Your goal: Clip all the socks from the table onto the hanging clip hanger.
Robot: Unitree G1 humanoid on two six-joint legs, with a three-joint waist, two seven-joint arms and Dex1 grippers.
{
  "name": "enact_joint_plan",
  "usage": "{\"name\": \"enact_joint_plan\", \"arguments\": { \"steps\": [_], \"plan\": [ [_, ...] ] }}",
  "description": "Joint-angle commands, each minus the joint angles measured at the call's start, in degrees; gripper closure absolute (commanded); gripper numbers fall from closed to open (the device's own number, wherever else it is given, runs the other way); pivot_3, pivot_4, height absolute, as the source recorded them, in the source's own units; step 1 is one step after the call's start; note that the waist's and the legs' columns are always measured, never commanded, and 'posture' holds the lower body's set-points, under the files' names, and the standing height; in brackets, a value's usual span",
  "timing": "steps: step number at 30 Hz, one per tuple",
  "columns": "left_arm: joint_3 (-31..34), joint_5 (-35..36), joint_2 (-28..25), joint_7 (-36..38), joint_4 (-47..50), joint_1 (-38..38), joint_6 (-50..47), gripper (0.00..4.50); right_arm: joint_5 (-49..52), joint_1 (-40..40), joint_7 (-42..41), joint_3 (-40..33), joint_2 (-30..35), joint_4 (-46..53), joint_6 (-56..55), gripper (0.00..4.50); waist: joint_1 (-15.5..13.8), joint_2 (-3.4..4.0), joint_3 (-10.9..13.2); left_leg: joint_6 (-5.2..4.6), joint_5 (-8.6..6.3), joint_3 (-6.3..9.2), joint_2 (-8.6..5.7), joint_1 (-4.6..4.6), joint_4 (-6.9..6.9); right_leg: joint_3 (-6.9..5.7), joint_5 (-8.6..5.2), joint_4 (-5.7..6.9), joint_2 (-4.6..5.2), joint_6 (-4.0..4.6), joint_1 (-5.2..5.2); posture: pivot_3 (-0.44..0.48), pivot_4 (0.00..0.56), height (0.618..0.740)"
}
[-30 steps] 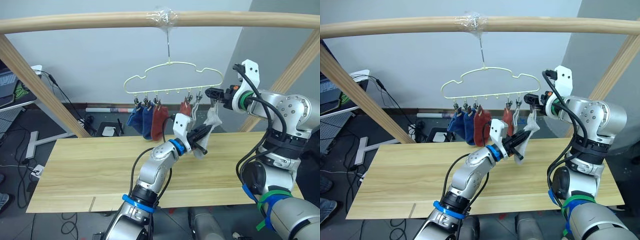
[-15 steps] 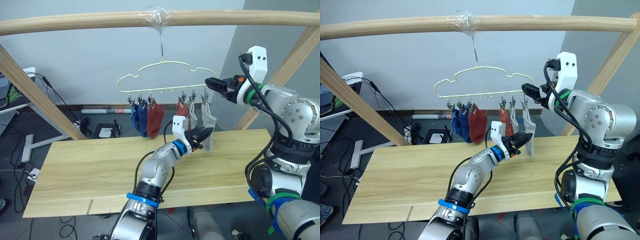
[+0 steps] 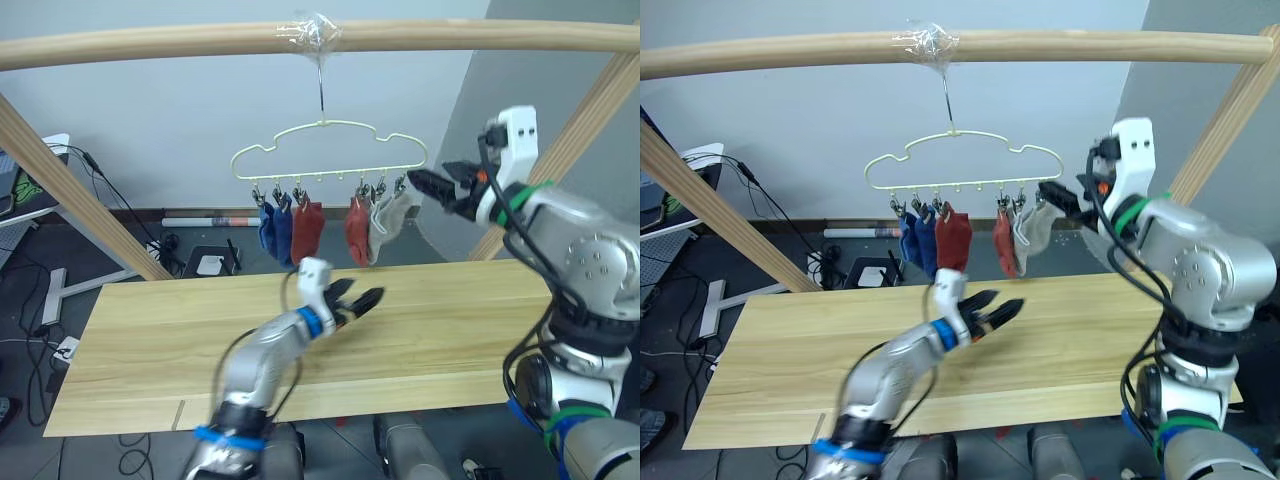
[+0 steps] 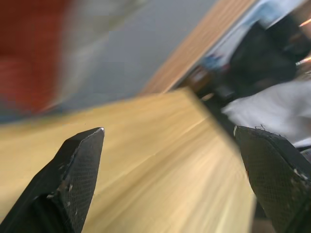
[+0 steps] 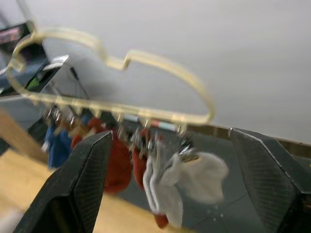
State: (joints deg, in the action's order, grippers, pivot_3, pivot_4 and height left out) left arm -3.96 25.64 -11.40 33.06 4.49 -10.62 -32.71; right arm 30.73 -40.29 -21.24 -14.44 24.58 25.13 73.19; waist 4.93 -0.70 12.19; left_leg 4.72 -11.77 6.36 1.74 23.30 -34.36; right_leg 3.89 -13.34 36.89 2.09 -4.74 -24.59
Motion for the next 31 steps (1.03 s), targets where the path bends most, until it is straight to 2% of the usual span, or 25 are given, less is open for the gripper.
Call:
{"name": "enact_joint_plan", "arguments": {
  "steps": [1, 4, 8, 12, 14, 16, 18, 21, 25, 31],
  "plan": [
    [4.01, 0.92, -7.08, 3.62, 7.71, 2.20, -0.05, 0.04, 0.55, 4.74, -5.35, 3.97, 4.81, 5.76, -6.20, 0.48, -0.21, 0.05, 0.05, 0.00, 0.00, -0.05, 0.00, 0.00, 0.01, 0.02, -0.01, 0.00, 0.02, 0.01, -0.01, 0.015, 0.179, 0.740],
    [11.21, 4.15, -15.64, 6.80, 9.98, 4.84, -2.25, 0.04, 2.31, 11.59, -8.88, 3.16, 7.51, 8.35, -8.98, 0.48, -0.75, -0.11, 0.10, 0.01, 0.00, -0.10, -0.03, 0.05, -0.07, 0.04, -0.15, -0.05, 0.08, 0.25, -0.02, 0.052, 0.176, 0.740],
    [20.34, 5.22, -25.20, 11.54, 6.57, 7.72, -0.33, 0.04, 2.04, 23.31, -16.61, 3.21, 14.19, 10.81, -16.13, 0.48, -1.88, -0.34, 0.10, 0.01, -0.01, -0.04, 0.03, 0.06, -0.09, -0.05, -0.18, -0.05, 0.07, 0.31, -0.06, 0.076, 0.169, 0.740],
    [23.84, 3.22, -31.48, 16.57, 2.53, 9.83, 3.50, 0.04, -0.22, 31.95, -24.18, 3.54, 20.81, 10.13, -25.42, 0.48, -2.73, -0.36, 0.11, 0.03, -0.02, -0.12, 0.01, 0.09, -0.11, -0.03, -0.18, -0.10, 0.12, 0.31, -0.07, 0.093, 0.164, 0.740],
    [25.14, 0.00, -37.48, 20.15, -2.78, 11.26, 6.47, 0.04, -1.19, 37.91, -30.17, 1.51, 24.52, 8.56, -31.18, 0.48, -3.11, -0.44, 0.11, 0.05, -0.03, -0.13, 0.01, 0.09, -0.11, -0.03, -0.18, -0.12, 0.13, 0.31, -0.07, 0.101, 0.161, 0.740],
    [25.47, -1.24, -40.51, 22.26, -6.05, 11.60, 8.87, 0.04, -1.69, 41.15, -32.92, 0.42, 26.41, 6.81, -34.69, 0.48, -3.25, -0.51, 0.14, 0.05, -0.03, -0.10, 0.05, 0.09, -0.05, -0.10, -0.21, -0.10, 0.12, 0.35, -0.15, 0.105, 0.160, 0.740],
    [24.20, -5.17, -43.78, 25.15, -10.37, 12.19, 16.53, 0.04, -6.22, 44.62, -34.47, 0.14, 28.58, 1.68, -41.31, 0.48, -3.40, -0.55, 0.11, 0.06, -0.04, -0.15, 0.05, 0.11, -0.06, -0.09, -0.21, -0.11, 0.16, 0.35, -0.18, 0.118, 0.155, 0.740],
    [24.23, -6.40, -44.89, 25.44, -13.50, 10.93, 19.27, 0.04, -8.15, 44.37, -35.11, -0.91, 29.41, -4.65, -46.22, 0.48, -3.53, -0.63, 0.07, 0.08, -0.05, -0.28, 0.04, 0.12, -0.09, -0.09, -0.20, -0.15, 0.26, 0.34, -0.17, 0.117, 0.154, 0.740],
    [24.08, -2.86, -43.36, 25.64, -11.99, 7.41, 14.53, 0.04, -7.15, 42.04, -34.42, -0.57, 29.00, -5.62, -45.97, 0.48, -3.55, -0.64, 0.07, 0.08, -0.05, -0.27, 0.04, 0.12, -0.10, -0.10, -0.19, -0.02, 0.24, 0.33, -0.24, 0.113, 0.151, 0.740],
    [22.36, -3.44, -41.94, 23.86, -10.56, 5.25, 12.11, 0.04, -6.93, 41.26, -33.31, -0.20, 28.30, -5.85, -45.08, 0.48, -3.48, -0.65, 0.06, 0.08, -0.04, -0.23, 0.04, 0.13, -0.08, -0.09, -0.15, 0.02, 0.19, 0.26, -0.21, 0.102, 0.146, 0.740]
  ]
}}
